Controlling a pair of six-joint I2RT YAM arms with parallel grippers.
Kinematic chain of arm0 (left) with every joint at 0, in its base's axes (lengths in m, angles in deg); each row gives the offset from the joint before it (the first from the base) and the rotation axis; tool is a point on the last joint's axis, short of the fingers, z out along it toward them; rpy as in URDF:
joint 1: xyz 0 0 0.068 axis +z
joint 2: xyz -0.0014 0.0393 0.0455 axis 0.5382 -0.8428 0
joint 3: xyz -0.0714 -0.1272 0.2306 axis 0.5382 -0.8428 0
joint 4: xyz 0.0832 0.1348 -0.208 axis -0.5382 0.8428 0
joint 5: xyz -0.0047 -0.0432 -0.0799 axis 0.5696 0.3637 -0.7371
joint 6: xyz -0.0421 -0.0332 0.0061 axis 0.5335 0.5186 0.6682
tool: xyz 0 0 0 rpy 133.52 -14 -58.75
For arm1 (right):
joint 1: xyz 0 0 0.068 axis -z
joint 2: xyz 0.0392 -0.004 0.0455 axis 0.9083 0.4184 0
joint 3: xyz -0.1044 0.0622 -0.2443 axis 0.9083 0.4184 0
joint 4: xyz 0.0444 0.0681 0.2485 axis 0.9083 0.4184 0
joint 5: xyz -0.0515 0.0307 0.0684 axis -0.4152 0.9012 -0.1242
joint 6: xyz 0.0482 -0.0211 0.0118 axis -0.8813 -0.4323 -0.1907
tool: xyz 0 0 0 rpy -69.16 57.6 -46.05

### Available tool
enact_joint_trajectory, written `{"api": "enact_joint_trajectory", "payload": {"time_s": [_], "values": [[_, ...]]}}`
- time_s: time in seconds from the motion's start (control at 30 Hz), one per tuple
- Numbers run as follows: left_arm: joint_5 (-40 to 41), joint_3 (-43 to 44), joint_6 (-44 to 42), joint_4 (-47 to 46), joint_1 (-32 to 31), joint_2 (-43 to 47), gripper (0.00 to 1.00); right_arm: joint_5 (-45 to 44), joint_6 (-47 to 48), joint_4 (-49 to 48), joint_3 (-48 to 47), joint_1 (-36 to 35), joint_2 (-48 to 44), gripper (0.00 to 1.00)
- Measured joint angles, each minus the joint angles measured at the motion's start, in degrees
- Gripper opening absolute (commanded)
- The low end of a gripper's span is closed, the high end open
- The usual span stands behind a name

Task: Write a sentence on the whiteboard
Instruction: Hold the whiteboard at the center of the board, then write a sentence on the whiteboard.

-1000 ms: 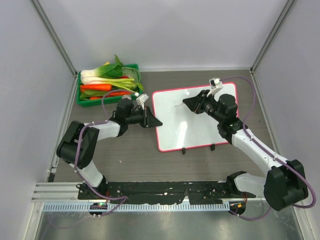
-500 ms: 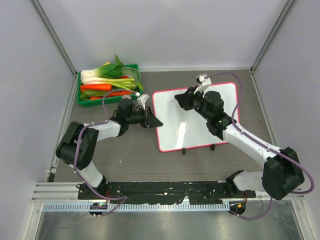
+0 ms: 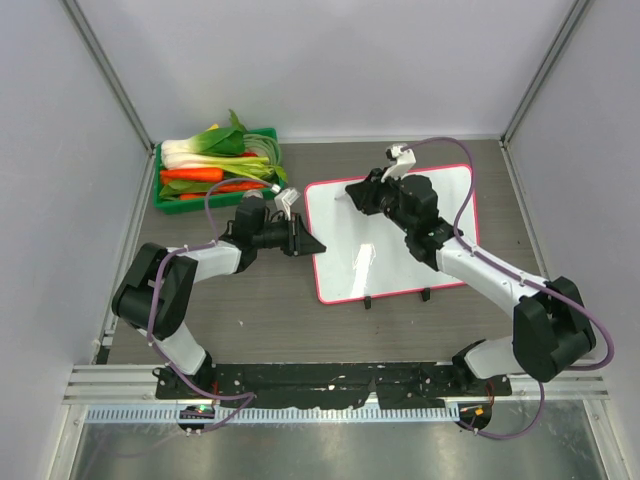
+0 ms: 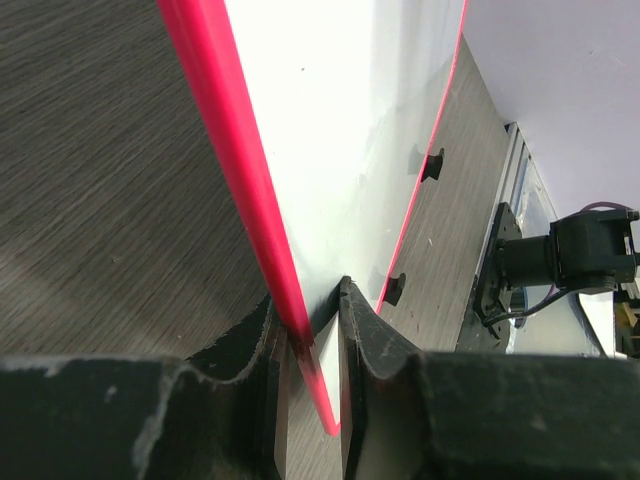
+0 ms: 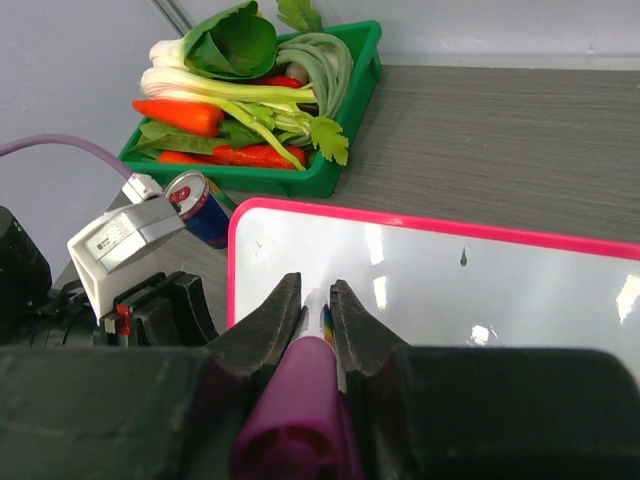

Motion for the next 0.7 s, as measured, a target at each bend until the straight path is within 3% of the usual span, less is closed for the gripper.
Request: {"api": "enact_joint_trajectory", "payload": {"time_s": [0.7], "values": [[-0.2, 0.09, -0.44, 0.13, 0.0, -0.02, 0.0, 0.0, -1.51, -2.78, -1.75, 0.0, 3.39, 0.01]]}}
